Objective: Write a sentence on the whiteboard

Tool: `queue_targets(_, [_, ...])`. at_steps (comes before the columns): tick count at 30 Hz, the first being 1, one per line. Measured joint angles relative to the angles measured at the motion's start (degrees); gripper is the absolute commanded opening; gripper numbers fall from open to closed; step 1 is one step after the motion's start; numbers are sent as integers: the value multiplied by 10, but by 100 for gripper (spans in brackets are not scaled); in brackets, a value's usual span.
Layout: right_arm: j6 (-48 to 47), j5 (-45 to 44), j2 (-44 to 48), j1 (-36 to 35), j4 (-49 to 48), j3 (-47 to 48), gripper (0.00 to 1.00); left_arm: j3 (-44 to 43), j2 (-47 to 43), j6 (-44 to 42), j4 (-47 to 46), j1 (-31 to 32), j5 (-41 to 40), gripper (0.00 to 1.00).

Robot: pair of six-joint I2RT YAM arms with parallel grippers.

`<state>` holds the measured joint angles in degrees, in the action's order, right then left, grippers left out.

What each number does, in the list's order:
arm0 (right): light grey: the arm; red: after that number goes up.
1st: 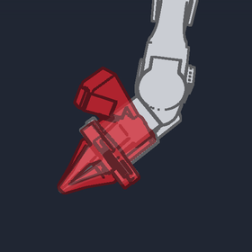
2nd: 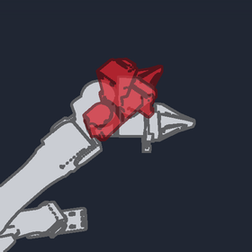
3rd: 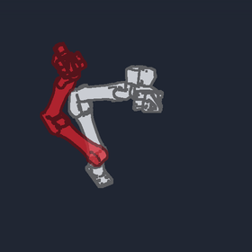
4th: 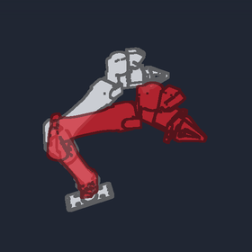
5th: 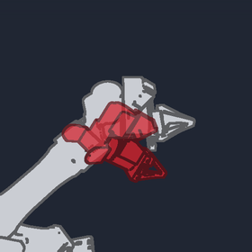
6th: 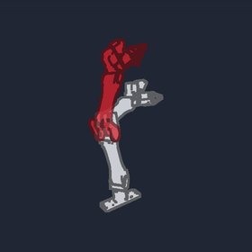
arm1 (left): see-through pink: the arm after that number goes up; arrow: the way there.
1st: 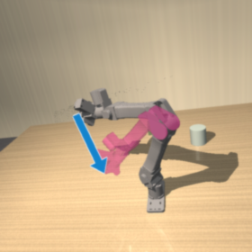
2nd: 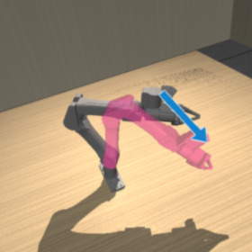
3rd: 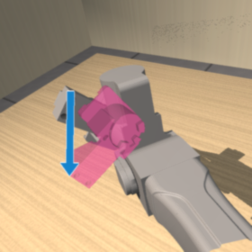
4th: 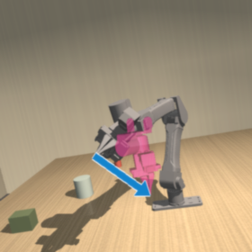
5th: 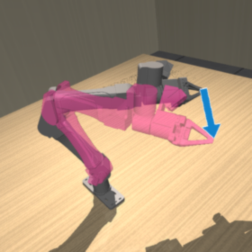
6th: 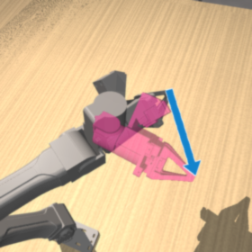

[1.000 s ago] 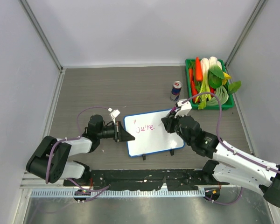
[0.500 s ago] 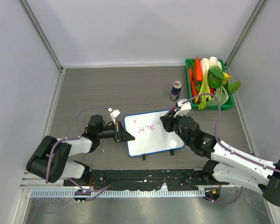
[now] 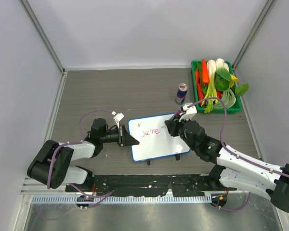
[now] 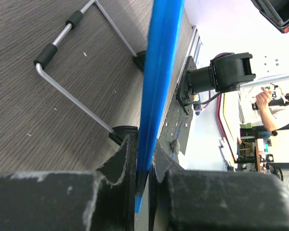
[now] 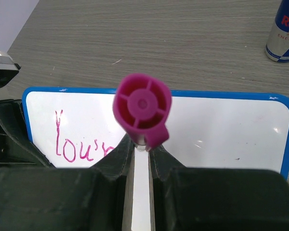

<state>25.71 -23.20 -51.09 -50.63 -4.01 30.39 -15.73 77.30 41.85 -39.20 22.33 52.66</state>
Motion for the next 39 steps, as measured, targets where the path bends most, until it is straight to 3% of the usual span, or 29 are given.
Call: queue_targets(39, [29, -4, 6, 0, -1, -21, 1, 0, 4, 2, 0, 0, 3, 0])
